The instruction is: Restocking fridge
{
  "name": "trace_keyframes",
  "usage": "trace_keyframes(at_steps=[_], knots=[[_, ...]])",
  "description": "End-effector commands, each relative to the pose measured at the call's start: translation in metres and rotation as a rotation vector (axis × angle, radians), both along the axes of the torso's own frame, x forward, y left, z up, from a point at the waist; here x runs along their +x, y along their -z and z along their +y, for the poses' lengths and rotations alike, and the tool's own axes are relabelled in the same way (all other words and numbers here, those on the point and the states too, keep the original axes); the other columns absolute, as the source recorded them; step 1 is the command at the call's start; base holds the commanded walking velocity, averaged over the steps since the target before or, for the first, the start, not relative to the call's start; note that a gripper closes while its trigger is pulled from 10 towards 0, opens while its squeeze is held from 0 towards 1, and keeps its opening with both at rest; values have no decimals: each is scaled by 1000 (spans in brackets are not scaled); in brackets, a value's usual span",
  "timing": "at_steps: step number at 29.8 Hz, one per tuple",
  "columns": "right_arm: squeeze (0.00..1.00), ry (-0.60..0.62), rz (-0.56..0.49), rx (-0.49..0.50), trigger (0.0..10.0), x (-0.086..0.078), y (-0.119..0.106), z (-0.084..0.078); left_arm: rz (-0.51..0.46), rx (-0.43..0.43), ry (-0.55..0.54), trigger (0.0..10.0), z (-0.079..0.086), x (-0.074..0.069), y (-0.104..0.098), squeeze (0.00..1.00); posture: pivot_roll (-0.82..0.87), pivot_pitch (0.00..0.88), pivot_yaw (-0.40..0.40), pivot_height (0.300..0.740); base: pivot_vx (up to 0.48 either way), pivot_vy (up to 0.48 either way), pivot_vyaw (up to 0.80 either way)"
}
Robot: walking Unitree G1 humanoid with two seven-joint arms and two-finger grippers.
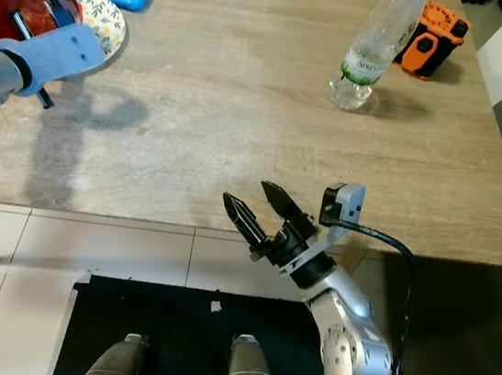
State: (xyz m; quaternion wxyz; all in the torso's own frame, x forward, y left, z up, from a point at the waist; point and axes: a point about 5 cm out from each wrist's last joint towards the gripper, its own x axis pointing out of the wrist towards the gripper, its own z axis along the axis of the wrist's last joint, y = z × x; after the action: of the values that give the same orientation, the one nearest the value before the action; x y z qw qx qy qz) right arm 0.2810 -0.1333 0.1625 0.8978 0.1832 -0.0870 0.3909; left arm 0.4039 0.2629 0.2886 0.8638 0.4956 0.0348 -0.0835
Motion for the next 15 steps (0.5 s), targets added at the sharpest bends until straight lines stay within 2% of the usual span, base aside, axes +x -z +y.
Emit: trace_keyframes(at_steps=[1, 3, 4, 6, 7, 9, 11, 12, 13, 15], knots=[[0, 5, 15, -8, 10000, -2, 7, -3, -28, -43, 35, 0, -1, -1, -14, 0, -76, 207, -1, 740, 0, 0, 0], [0, -3, 0, -8, 10000, 3, 4, -3, 10, -123, 172, 0, -9, -4, -28, 0, -66, 184, -1, 740, 0, 0, 0], [0, -3, 0, -8, 10000, 3, 4, -3, 10, -123, 172, 0, -9, -4, -28, 0, -66, 184, -1, 740, 0, 0, 0], [0, -9, -9, -8, 10000, 6, 3, -2, 51, -148, 295, 0, -15, -8, -36, 0, -61, 176, 0, 740, 0, 0, 0], [0, -14, -15, -7, 10000, 7, 2, -2, 106, -147, 391, 0, -21, -12, -36, 0, -54, 169, -1, 740, 0, 0, 0], [0, -14, -15, -7, 10000, 7, 2, -2, 106, -147, 391, 0, -21, -12, -36, 0, -54, 169, -1, 740, 0, 0, 0], [0, -22, -23, -6, 10000, 10, 1, -2, 240, -107, 568, 0, -31, -20, -28, 0, -41, 161, 3, 740, 0, 0, 0], [0, -22, -23, -6, 10000, 10, 1, -2, 240, -107, 568, 0, -31, -20, -28, 0, -41, 161, 3, 740, 0, 0, 0], [0, -23, -25, -7, 10000, 12, 1, -1, 336, -60, 633, 39, -35, -25, -15, 0, -34, 158, 0, 740, 0, 0, 0], [0, -23, -25, -7, 10000, 12, 1, -1, 336, -60, 633, 39, -35, -25, -15, 0, -34, 158, 0, 740, 0, 0, 0]])
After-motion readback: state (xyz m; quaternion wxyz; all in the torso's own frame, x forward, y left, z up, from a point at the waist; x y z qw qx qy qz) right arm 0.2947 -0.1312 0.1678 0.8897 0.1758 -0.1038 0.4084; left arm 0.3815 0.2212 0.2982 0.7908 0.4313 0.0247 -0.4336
